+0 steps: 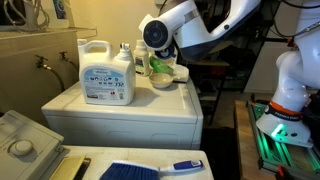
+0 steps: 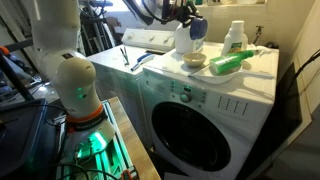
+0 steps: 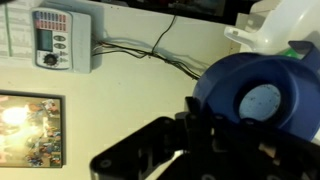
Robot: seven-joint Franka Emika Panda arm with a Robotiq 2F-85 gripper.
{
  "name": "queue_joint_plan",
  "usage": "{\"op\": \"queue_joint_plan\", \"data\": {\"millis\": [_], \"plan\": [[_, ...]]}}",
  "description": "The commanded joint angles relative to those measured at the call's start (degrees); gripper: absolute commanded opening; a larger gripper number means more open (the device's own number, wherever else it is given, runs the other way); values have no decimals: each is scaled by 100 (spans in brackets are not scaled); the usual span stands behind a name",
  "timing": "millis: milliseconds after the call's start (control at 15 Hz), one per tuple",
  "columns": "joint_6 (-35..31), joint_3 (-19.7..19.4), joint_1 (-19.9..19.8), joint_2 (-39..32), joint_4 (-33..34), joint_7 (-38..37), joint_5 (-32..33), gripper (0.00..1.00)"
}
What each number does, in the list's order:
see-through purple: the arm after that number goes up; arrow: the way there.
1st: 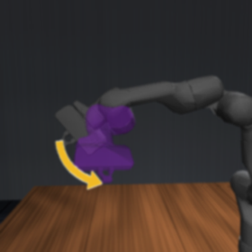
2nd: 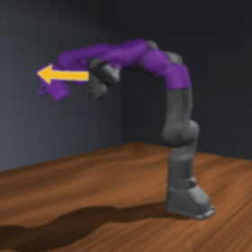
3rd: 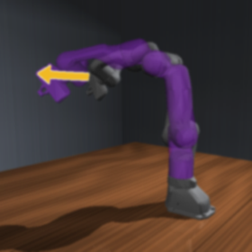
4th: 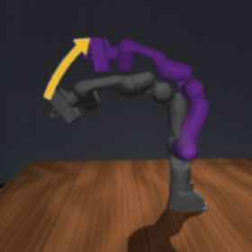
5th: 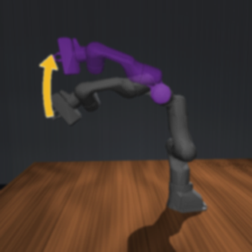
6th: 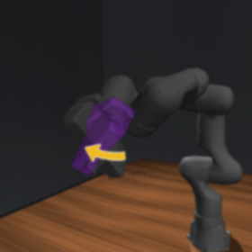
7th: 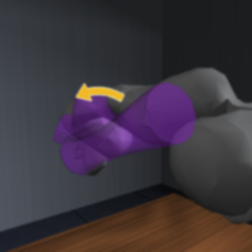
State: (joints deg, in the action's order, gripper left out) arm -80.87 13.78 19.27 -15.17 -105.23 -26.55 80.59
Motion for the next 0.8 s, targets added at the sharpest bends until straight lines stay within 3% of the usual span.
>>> {"op": "queue_joint_plan", "data": {"millis": [0,333,733], "plan": [[594,20,167,-251,-49,-135,586,2],[500,53,146,-341,-299,-310,909,2],[553,62,148,-355,-689,-434,1756,2]]}}
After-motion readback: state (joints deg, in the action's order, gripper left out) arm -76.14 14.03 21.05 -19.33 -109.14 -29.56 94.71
